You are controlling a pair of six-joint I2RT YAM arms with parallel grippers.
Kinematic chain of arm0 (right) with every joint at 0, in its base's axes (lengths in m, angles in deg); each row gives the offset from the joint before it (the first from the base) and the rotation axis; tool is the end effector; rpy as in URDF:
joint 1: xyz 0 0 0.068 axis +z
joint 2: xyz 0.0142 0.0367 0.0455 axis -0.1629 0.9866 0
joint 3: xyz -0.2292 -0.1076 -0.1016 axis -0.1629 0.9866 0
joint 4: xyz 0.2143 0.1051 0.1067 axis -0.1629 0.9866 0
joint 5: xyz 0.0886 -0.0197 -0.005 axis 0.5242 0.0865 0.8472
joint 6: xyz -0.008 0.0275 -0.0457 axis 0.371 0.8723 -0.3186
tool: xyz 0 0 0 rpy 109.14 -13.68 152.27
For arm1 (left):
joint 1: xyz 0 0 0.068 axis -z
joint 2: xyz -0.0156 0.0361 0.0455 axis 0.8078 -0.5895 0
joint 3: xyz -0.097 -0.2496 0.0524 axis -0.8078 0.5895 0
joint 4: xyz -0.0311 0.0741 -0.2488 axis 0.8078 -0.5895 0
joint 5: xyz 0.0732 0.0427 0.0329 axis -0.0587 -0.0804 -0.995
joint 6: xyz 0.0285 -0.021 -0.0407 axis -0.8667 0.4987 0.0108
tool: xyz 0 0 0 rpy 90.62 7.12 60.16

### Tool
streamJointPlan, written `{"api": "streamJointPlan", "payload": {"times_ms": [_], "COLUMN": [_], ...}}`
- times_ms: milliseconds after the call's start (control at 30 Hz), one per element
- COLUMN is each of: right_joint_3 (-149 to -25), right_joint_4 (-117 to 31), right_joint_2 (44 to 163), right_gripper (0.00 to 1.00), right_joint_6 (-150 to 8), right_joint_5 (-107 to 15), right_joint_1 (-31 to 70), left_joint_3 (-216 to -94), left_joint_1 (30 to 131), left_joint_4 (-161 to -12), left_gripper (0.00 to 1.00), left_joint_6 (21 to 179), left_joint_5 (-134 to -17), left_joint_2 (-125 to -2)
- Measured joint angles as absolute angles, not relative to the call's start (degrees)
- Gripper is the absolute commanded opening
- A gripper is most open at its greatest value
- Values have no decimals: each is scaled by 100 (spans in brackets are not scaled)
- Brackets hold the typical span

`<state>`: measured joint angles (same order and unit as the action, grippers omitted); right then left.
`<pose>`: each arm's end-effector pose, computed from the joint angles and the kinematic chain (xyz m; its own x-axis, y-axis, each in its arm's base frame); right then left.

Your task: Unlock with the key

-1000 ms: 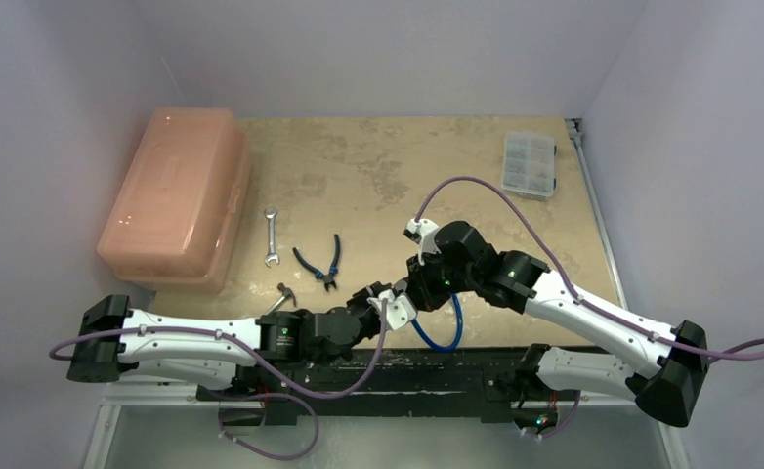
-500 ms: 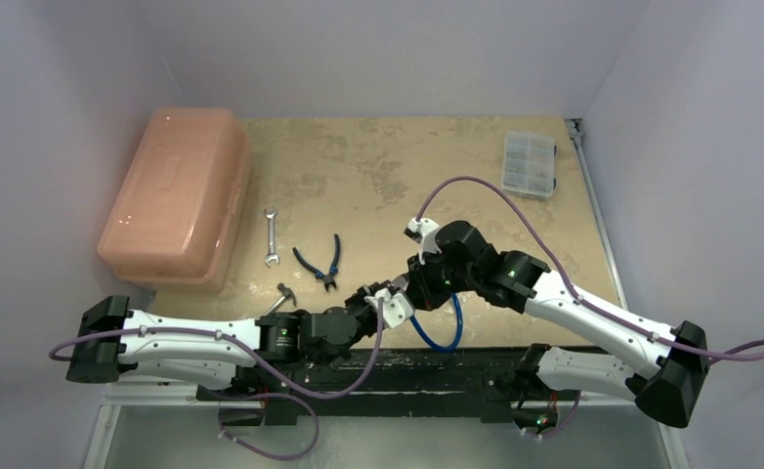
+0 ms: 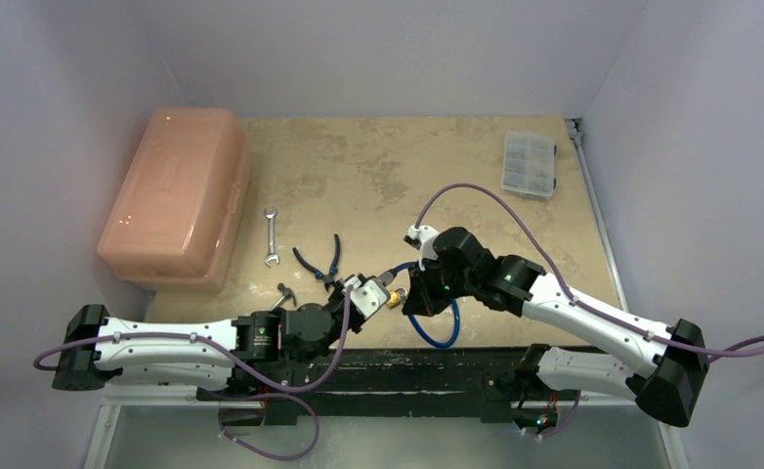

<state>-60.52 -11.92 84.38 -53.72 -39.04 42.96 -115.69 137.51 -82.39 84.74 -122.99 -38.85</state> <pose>0.1308 0.1835 0.2757 -0.7447 -0.3172 -0.5872 -0.6254 0.6389 0.4480 0.0448 -0.1988 0.2806 0.0251 0.2404 -0.9703 0.7009 0.6879 0.1886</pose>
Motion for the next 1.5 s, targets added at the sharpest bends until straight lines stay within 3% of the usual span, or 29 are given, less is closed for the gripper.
{"api": "streamJointPlan", "payload": {"times_ms": [600, 1000, 1500], "right_joint_3": [-5864, -5930, -7457], "right_joint_4": [-1599, -2174, -2191], "right_joint_2": [8451, 10130, 11966], "right_gripper": [0, 0, 0], "right_joint_6": [-4933, -4913, -5436], "right_joint_5": [-4885, -6017, -7012], "right_joint_1": [4296, 4296, 3645], "left_joint_3": [-10880, -10760, -11448], "left_joint_1": [13703, 12582, 11148], "left_joint_4": [-6948, -5507, -4543], "left_gripper": [0, 0, 0], "left_joint_6": [8979, 9558, 9786], "left_joint_5": [-13291, -13168, -12428], "left_joint_2": [-4853, -6270, -8020]}}
